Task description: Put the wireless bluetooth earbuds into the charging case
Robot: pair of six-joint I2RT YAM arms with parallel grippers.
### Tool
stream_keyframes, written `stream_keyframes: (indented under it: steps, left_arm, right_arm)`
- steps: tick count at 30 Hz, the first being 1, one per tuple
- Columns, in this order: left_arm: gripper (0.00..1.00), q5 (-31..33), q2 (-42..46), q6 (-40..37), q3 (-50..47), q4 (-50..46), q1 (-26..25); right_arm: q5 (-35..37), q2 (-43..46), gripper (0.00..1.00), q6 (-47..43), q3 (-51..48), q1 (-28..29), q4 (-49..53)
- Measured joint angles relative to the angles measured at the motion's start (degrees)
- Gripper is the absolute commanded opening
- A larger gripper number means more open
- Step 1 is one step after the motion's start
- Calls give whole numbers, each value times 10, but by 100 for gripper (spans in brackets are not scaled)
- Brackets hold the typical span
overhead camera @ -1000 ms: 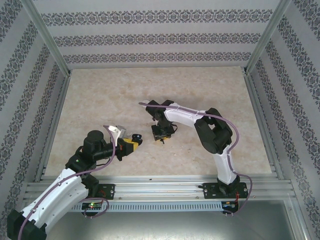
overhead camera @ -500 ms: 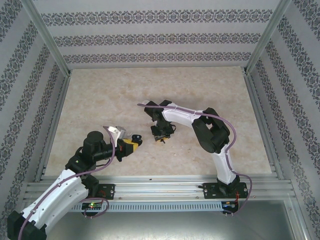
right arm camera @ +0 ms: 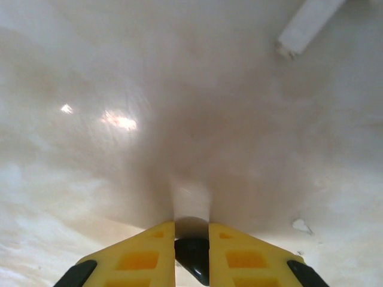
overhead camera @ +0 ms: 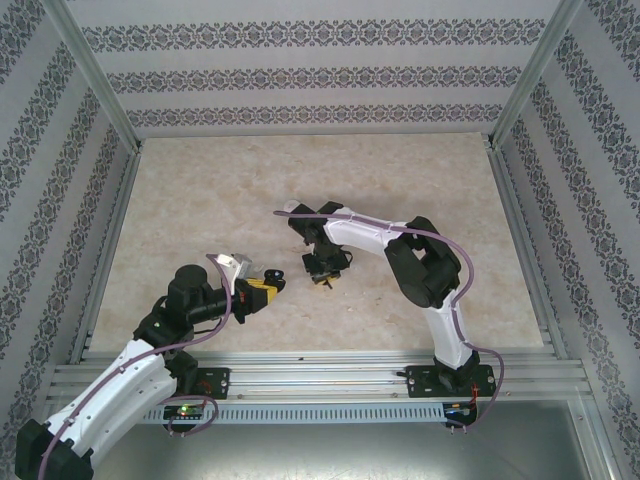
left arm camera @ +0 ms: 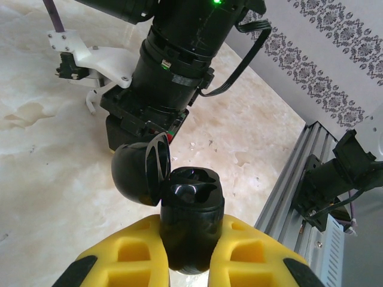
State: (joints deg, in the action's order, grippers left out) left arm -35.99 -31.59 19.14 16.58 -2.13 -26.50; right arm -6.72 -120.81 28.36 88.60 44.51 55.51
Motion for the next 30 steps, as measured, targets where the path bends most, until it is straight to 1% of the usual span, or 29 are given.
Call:
stream_keyframes:
  steps: [4,9,17,20,25,30]
  left_arm:
    - [0,0,2,8,-9,14,0]
    - [0,0,2,9,-15,43,0]
    - [0,0,-24,10,-23,115,0]
    - [0,0,-40,8,-23,153,0]
    - [0,1,-82,0,-22,220,0]
    - [0,0,-131,-6,-5,276,0]
  right_arm:
    - [5,14,13,0,-4,0,2]
    - [14,57,13,3,-12,0,-9]
    - [20,176,12,20,-45,0,-62]
    - [21,239,11,30,-64,1,-97]
    - [17,360,11,46,-106,16,-196]
    - [6,417,11,59,-127,41,-292]
